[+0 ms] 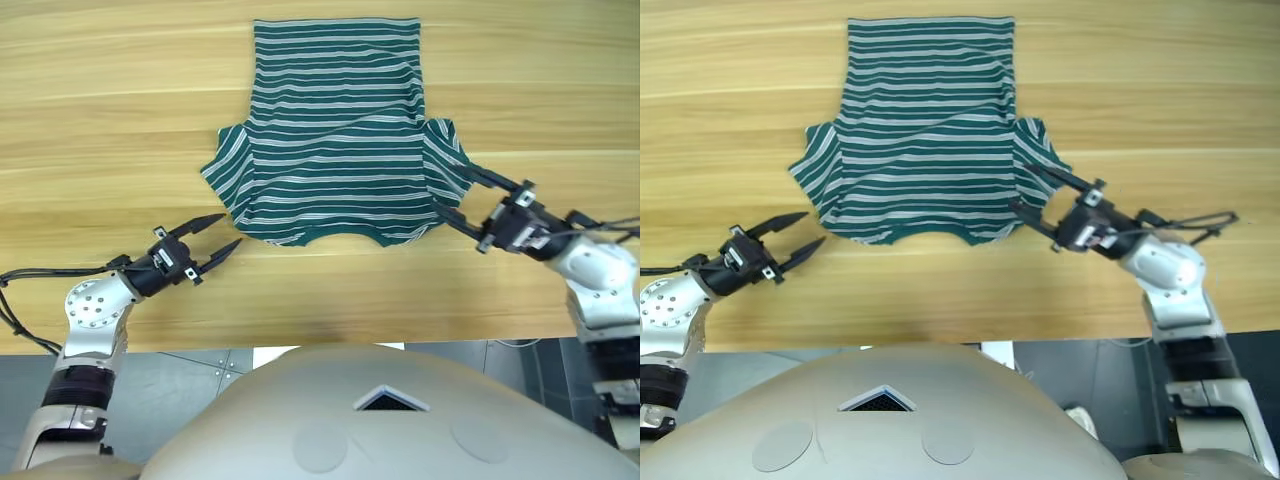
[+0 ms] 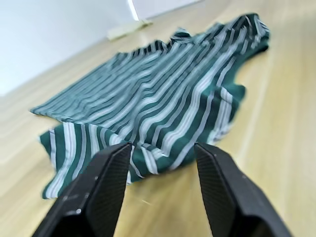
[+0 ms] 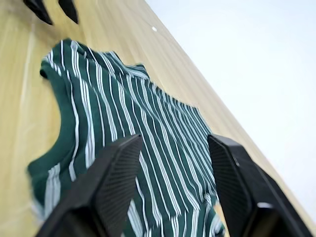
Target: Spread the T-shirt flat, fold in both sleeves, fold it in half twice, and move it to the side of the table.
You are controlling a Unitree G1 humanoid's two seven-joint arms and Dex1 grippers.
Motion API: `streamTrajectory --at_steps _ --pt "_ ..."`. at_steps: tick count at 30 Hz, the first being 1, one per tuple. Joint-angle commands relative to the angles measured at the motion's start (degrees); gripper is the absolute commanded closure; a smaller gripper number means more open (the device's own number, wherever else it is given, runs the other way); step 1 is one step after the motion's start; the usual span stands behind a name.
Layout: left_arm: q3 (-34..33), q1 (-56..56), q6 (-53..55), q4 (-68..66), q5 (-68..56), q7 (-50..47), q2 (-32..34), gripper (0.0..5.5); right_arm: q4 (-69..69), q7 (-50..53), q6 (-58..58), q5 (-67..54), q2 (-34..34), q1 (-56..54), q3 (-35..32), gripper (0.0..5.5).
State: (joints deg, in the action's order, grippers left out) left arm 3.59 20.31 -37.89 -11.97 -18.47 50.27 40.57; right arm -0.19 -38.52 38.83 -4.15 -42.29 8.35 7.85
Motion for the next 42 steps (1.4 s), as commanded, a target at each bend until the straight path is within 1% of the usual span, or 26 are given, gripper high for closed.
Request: streamTrajectory --at_steps 1,3,5,9,12,14,16,18,23,25,28,36,42 --pt "-1.02 0.20 0.49 0.31 -1.06 0.89 -1.74 3.15 5.72 2.67 -1.80 12.31 2.04 -3.40 2.92 3.04" --pt "-1.67 -0.37 0.62 -0.70 -1.11 1.17 -2.18 3.15 9.79 4.62 -1.27 18.29 2.27 -2.80 4.68 3.04" --pt "-2.95 -1.39 0.32 -2.57 0.38 0.21 -1.84 3.15 11.81 5.08 -0.43 21.61 1.80 -0.41 6.46 3.04" --pt "-7.15 -2.82 -0.60 -3.90 0.37 -0.93 -1.13 3.15 11.18 2.43 1.92 20.11 -0.74 4.95 9.07 3.04" --pt "-8.30 -1.96 -1.70 -4.06 1.51 -0.87 -1.36 3.15 10.62 1.73 3.12 18.11 -1.55 6.15 10.01 3.04" --pt "-9.44 -1.16 -2.69 -4.70 4.54 -2.73 -0.80 3.15 9.80 1.26 3.79 16.39 -1.97 6.45 10.22 3.04" --pt "-11.08 -0.76 -3.52 -5.78 11.48 -7.31 0.12 3.15 9.07 1.84 4.10 15.02 -2.20 6.12 9.32 3.04" --pt "-12.62 0.13 -3.84 -5.07 21.97 -13.60 1.47 3.15 6.52 3.18 4.07 10.32 -1.40 5.31 6.76 3.04" --pt "-14.28 0.74 0.93 0.35 47.39 -29.41 4.55 3.15 -6.00 1.85 0.77 -12.76 -0.51 7.31 2.50 3.04" --pt "-12.47 -0.97 3.76 4.34 57.05 -34.04 5.27 3.15 -11.00 1.34 -1.41 -19.11 -0.55 8.62 1.26 3.04" --pt "-9.48 -3.63 5.84 8.53 63.61 -35.62 5.93 3.15 -14.23 1.42 -3.67 -19.89 -0.05 9.71 -0.48 3.04" --pt "1.42 -11.97 6.19 4.86 68.44 -34.36 6.55 3.15 -14.24 1.14 -5.81 -16.12 3.50 9.99 -2.57 3.04" --pt "3.87 -11.73 9.35 3.87 70.41 -34.88 9.48 3.15 -13.56 0.09 -5.66 -15.39 4.99 11.00 -3.96 3.04"
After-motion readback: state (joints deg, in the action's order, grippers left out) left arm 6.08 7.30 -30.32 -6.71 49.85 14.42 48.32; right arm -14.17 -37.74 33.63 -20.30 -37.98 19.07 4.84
